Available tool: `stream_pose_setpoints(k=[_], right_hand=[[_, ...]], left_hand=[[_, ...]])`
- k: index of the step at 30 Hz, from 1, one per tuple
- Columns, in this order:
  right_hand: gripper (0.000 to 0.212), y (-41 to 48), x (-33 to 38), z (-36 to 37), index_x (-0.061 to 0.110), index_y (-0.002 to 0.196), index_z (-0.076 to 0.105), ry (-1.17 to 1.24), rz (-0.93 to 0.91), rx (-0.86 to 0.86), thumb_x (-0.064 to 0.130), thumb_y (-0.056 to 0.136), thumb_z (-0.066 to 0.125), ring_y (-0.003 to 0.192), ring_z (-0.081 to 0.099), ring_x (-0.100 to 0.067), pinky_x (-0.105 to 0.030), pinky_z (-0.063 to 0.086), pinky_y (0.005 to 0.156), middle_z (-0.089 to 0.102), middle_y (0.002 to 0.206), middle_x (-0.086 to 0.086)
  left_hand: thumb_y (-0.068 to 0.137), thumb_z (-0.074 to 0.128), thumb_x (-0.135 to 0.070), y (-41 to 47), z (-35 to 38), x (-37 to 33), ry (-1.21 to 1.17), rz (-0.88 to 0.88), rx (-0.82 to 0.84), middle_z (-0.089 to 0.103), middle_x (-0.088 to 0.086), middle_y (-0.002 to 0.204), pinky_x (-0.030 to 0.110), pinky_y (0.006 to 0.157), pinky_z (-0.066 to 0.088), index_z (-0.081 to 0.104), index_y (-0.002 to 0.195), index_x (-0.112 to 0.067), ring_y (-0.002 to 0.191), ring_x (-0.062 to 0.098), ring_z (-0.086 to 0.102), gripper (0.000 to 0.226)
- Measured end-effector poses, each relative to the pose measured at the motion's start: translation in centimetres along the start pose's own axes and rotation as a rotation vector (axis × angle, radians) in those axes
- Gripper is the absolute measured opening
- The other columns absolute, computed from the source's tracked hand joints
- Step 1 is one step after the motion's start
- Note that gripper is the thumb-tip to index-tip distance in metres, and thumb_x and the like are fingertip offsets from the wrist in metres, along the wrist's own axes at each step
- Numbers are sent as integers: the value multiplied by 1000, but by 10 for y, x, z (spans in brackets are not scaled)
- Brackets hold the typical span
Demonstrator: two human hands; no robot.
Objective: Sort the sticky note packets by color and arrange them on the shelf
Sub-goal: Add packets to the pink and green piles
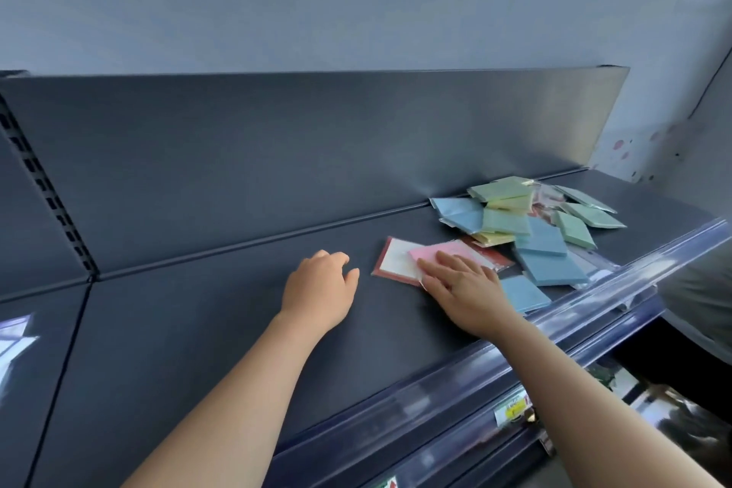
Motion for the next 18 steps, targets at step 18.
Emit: stream_pose_setpoints(k=[18], right_hand=[[19, 31, -8, 15, 14, 80, 49, 129, -113, -98, 22, 96, 43, 100, 52, -32, -39, 39, 82, 55, 94, -6]], left_hand=[[93, 41, -60, 5, -1, 4, 111, -180, 203, 33, -8, 152, 39, 103, 28, 29, 146, -28, 140, 24, 24, 63]])
Point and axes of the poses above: each hand's wrist, its own y-axis towards the middle knuckle, its own z-axis out of the palm, x = y × z, the point moved 1 cm from there along y, towards the middle knuckle
